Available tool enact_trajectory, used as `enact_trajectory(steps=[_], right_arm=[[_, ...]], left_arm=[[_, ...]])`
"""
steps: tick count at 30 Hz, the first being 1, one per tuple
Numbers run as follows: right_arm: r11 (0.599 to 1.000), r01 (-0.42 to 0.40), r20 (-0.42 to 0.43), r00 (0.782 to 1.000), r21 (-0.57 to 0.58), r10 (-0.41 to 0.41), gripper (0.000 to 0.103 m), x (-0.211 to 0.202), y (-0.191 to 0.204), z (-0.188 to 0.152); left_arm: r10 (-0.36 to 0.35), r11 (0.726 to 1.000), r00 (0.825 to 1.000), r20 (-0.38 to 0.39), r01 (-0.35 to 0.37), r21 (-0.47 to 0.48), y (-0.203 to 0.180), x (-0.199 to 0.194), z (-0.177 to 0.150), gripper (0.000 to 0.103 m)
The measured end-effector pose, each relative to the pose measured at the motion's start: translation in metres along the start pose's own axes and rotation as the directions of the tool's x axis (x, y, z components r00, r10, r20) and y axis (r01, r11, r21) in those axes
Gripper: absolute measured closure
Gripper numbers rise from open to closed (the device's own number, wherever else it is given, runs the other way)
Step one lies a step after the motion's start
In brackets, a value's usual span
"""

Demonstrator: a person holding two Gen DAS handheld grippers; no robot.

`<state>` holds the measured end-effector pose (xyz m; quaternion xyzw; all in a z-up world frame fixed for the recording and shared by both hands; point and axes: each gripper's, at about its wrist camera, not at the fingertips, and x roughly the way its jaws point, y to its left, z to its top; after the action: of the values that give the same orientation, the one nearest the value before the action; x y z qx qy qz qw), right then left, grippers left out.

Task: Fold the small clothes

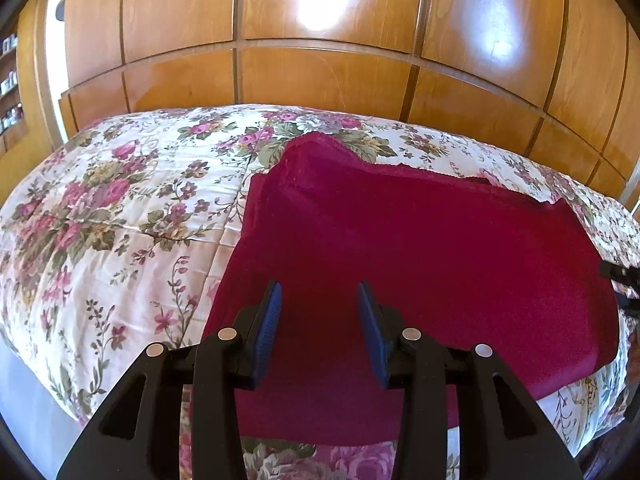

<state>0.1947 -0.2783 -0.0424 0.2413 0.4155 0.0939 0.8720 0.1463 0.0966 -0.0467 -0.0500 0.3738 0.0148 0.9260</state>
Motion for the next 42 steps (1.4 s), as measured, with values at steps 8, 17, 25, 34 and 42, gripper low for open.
enact_trajectory(steps=[8,17,25,34,42], right_arm=[[0.993,-0.117,-0.025,0.993,0.017,0.117,0.025,0.0,0.009,-0.028],[0.989,-0.144,-0.061,0.987,0.044,0.146,0.071,0.002,0.002,-0.026],[0.988,-0.154,-0.05,0.987,-0.022,0.153,0.077,-0.014,0.029,-0.016],[0.953,-0.224,-0.022,0.974,-0.203,0.224,0.08,-0.037,0.114,0.003],[0.864,-0.307,-0.113,0.952,-0.4,0.285,0.08,0.0,0.234,-0.01]], left_arm=[[-0.004,1.0,1.0,-0.003,0.004,0.001,-0.002,-0.006,-0.007,0.064],[-0.043,0.999,0.999,-0.021,0.043,-0.006,-0.005,-0.009,-0.01,0.064],[-0.163,0.986,0.985,-0.052,0.16,-0.053,0.01,-0.01,-0.007,0.064],[-0.268,0.961,0.958,-0.102,0.258,-0.099,0.02,0.004,-0.012,0.064],[-0.348,0.928,0.931,-0.105,0.327,-0.177,0.037,0.007,-0.009,0.066]])
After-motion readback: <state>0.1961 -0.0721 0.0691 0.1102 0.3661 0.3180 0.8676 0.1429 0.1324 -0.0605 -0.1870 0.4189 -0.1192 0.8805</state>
